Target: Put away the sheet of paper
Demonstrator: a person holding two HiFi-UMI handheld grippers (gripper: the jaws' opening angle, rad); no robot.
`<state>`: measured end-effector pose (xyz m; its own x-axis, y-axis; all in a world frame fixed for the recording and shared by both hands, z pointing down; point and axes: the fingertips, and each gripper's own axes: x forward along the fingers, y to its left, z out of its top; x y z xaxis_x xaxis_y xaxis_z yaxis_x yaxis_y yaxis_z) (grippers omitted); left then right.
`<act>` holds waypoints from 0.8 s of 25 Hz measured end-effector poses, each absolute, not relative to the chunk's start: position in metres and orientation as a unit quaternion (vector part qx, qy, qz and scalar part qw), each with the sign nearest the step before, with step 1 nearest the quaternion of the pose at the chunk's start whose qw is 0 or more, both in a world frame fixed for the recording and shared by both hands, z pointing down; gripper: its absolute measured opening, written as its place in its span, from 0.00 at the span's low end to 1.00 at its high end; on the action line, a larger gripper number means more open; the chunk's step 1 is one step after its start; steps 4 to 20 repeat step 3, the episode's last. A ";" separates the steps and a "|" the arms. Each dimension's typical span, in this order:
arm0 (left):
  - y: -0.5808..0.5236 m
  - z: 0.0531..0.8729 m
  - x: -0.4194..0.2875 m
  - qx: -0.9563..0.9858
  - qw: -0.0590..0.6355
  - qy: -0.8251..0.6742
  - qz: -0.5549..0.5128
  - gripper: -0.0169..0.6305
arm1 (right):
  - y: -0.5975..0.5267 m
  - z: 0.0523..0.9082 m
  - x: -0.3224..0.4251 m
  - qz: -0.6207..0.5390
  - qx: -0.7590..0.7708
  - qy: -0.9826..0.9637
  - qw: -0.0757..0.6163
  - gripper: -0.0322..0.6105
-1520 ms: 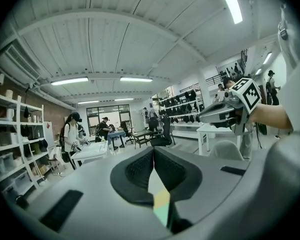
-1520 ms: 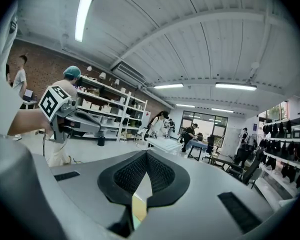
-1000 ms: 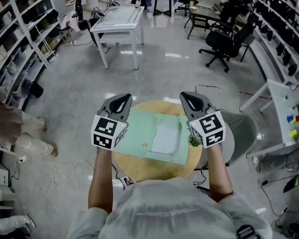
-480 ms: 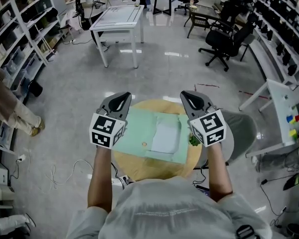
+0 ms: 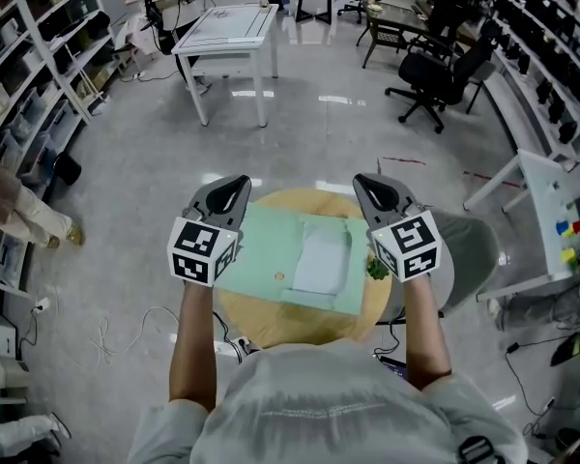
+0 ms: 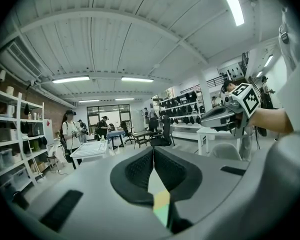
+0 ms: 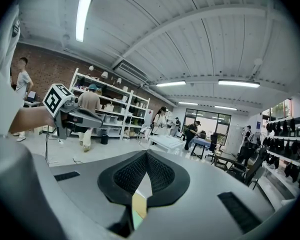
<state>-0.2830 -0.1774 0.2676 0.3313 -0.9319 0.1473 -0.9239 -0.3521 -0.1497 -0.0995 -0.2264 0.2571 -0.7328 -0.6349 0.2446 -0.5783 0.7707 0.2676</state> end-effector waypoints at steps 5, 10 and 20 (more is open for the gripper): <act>-0.180 0.269 -0.283 -0.816 0.019 0.568 -0.105 0.06 | -0.229 0.260 -0.100 -0.080 0.326 -0.928 0.161 0.10; -0.180 0.269 -0.283 -0.816 0.019 0.568 -0.105 0.06 | -0.229 0.260 -0.100 -0.080 0.326 -0.928 0.161 0.10; -0.180 0.269 -0.283 -0.816 0.019 0.568 -0.105 0.06 | -0.229 0.260 -0.100 -0.080 0.326 -0.928 0.161 0.10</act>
